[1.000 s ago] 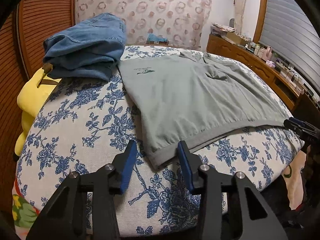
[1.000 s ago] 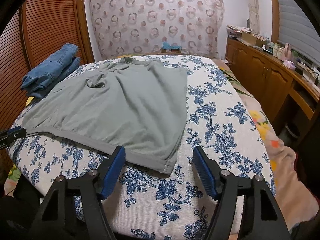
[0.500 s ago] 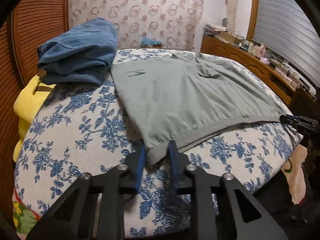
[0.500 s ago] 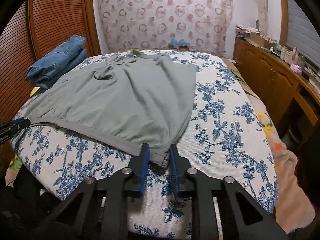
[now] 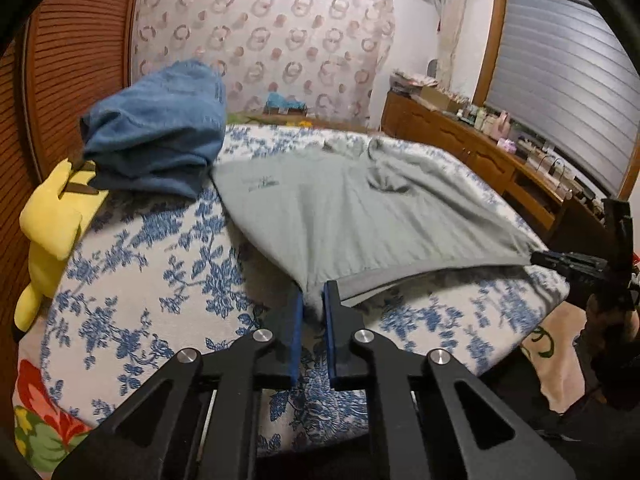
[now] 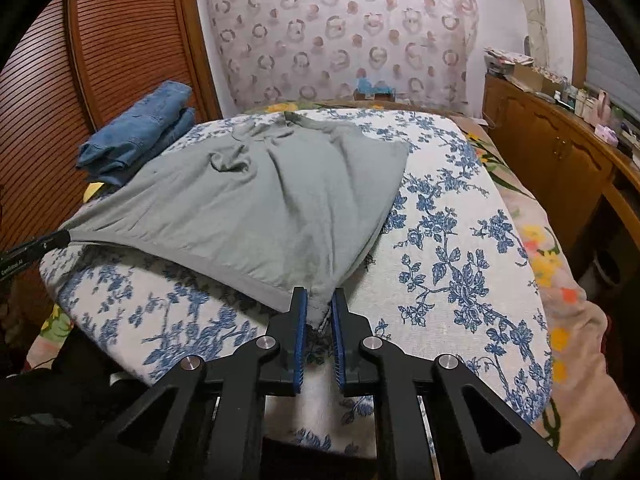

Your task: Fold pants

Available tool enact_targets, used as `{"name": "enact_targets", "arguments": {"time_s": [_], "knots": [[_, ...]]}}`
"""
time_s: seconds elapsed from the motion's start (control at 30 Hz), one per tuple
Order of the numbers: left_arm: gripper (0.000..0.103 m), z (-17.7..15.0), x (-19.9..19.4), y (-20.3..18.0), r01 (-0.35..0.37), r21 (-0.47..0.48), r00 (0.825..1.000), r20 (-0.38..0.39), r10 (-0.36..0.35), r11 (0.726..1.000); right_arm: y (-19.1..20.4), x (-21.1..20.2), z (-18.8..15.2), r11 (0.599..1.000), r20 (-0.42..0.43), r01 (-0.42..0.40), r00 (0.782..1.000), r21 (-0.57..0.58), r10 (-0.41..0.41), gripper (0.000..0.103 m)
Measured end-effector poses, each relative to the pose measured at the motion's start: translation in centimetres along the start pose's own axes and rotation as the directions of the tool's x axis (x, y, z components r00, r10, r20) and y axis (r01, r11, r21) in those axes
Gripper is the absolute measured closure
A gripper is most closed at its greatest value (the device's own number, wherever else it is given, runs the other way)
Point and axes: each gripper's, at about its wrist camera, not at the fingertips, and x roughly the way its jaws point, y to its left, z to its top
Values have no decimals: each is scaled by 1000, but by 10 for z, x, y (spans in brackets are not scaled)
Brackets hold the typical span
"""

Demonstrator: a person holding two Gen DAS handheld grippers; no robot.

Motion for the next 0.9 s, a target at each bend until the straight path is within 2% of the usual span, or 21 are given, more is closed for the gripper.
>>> {"name": "enact_targets", "arguments": {"time_s": [0.33,0.47,0.53,0.63,0.7,0.8,0.9], "knots": [[93,13,-29,-3,27,8,998,50,-28,1000,5,-30,-5,999,24,-11,1000,-36,12,93],[93,15,-23,-4,22,6,999,46,-23,1000,15,-30,-10,995,41,10,999,-97,-6,92],[93,11,-17,-5,20,8,999,36,-20,1000,14,-27,-11,996,41,-1,999,-84,4,92],[93,8,-11,-5,20,-2,1000,21,-20,1000,9,-20,-15,999,42,16,999,-39,-15,80],[93,11,-11,-7,17,4,1000,26,-17,1000,7,-17,-13,1000,45,19,999,-17,-18,78],[93,19,-10,-12,17,24,999,37,-18,1000,8,-15,-11,999,62,37,997,-24,-35,68],[93,30,-6,-20,30,53,998,47,-32,998,13,-14,-8,999,69,39,997,-25,-37,65]]}}
